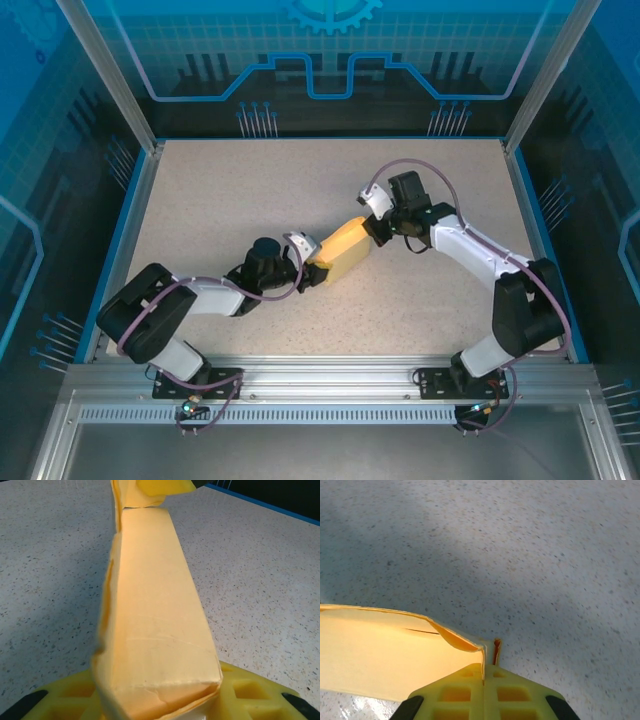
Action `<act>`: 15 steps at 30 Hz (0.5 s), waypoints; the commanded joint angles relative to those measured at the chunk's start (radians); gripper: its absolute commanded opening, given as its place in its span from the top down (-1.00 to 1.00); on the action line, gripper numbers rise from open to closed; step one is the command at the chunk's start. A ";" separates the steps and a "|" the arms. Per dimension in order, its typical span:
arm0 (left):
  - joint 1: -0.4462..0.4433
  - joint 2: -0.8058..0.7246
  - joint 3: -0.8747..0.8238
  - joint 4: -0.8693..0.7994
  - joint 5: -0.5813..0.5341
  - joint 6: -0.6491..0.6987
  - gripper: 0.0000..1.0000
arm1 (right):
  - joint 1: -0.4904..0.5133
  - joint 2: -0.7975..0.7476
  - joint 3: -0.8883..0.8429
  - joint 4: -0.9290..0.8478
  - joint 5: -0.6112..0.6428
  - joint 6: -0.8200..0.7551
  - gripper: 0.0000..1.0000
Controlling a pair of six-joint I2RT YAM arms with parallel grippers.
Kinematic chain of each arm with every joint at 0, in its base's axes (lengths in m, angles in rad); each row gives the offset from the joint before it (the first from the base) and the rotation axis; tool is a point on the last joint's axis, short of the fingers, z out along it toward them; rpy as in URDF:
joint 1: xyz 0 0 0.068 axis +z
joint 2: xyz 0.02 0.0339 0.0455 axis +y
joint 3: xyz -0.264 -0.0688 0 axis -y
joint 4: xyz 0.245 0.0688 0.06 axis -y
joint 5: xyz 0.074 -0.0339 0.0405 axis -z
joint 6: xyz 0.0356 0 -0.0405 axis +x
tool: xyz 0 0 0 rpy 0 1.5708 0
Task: Fold the paper box
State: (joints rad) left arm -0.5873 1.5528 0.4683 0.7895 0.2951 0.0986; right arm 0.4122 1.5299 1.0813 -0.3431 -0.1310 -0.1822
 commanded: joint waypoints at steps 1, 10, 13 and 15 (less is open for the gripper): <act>0.008 0.034 0.047 -0.003 -0.004 0.016 0.24 | 0.048 -0.051 -0.045 -0.023 0.084 0.138 0.89; 0.008 0.072 0.076 -0.006 0.002 0.064 0.13 | 0.076 -0.084 -0.124 0.012 0.148 0.208 0.89; 0.008 0.079 0.081 -0.009 0.000 0.070 0.05 | 0.077 -0.085 -0.137 0.022 0.150 0.204 0.89; 0.009 0.081 0.082 -0.011 -0.001 0.072 -0.02 | 0.076 -0.082 -0.139 0.024 0.154 0.198 0.89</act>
State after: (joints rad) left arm -0.5877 1.6222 0.5194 0.7658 0.3172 0.1509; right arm 0.4660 1.4555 0.9688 -0.2768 0.0383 0.0013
